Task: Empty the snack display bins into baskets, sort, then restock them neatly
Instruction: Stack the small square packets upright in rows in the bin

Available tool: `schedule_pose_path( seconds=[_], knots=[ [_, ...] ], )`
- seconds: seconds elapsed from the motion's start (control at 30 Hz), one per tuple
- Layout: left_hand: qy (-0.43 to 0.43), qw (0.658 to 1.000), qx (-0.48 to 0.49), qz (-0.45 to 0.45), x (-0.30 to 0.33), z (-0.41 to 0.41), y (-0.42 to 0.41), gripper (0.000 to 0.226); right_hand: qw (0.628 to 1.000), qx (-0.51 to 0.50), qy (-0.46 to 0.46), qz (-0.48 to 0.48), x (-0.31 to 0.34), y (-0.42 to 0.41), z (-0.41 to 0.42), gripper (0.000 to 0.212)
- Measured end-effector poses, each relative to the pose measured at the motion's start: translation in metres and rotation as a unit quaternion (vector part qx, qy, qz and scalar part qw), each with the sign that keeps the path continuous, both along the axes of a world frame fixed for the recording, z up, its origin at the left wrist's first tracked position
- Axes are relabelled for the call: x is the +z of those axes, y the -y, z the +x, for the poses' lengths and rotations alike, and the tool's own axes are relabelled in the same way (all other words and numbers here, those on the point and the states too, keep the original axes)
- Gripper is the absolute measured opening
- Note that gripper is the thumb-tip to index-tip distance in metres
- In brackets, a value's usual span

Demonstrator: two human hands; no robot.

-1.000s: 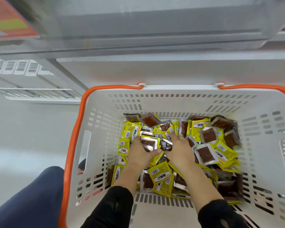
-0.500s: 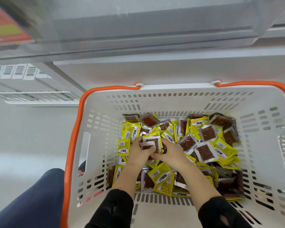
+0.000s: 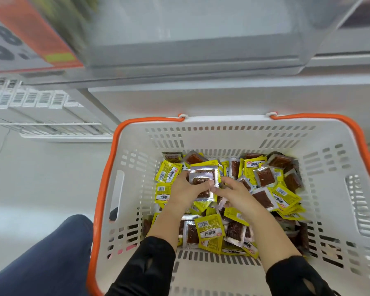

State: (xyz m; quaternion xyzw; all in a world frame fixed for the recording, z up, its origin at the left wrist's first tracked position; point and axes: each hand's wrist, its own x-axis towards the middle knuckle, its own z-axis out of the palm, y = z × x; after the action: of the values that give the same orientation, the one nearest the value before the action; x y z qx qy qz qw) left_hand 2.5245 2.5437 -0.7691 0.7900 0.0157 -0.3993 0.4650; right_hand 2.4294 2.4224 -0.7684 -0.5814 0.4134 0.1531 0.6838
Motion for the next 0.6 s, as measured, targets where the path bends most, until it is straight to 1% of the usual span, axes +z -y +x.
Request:
schedule_pose_path(
  seconds=[0.03,0.07,0.1,0.13,0.17,0.2,0.23,0.33,0.43,0.53,0.6],
  knots=[
    [0.003,1.0,0.017,-0.026,0.009,0.0,0.002,0.046,0.999,-0.027,0.02,-0.002,0.008,-0.002,-0.002,0.036],
    [0.006,0.998,0.036,-0.045,0.02,-0.002,0.003,0.045,0.998,-0.054,0.043,-0.004,0.019,-0.004,-0.005,0.021],
    [0.002,0.996,0.058,-0.063,0.033,-0.004,0.004,0.051,0.995,-0.078,0.064,-0.003,0.031,-0.006,-0.008,0.015],
    [-0.002,0.993,0.08,-0.083,0.045,-0.008,0.005,0.063,0.992,-0.095,0.083,0.001,0.044,-0.01,-0.012,0.016],
    [-0.011,0.989,0.107,-0.103,0.055,-0.011,0.003,0.075,0.99,-0.104,0.099,0.004,0.057,-0.013,-0.016,0.023],
    [-0.021,0.982,0.137,-0.126,0.066,-0.015,0.002,0.081,0.987,-0.111,0.114,0.005,0.069,-0.015,-0.021,0.029],
    [-0.033,0.975,0.166,-0.146,0.075,-0.019,-0.002,0.08,0.985,-0.115,0.129,0.004,0.08,-0.017,-0.027,0.033],
    [-0.078,0.937,0.244,-0.237,0.095,-0.032,-0.014,0.058,0.976,-0.145,0.162,0.011,0.106,-0.02,-0.045,0.039],
    [-0.108,0.901,0.296,-0.299,0.114,-0.045,-0.024,0.039,0.964,-0.203,0.173,0.014,0.125,-0.024,-0.058,0.041],
    [-0.111,0.891,0.303,-0.318,0.135,-0.057,-0.032,0.028,0.951,-0.245,0.187,0.029,0.138,-0.027,-0.07,0.048],
    [-0.117,0.89,0.302,-0.323,0.144,-0.065,-0.037,0.023,0.95,-0.237,0.202,0.029,0.145,-0.03,-0.078,0.04]
  ],
)
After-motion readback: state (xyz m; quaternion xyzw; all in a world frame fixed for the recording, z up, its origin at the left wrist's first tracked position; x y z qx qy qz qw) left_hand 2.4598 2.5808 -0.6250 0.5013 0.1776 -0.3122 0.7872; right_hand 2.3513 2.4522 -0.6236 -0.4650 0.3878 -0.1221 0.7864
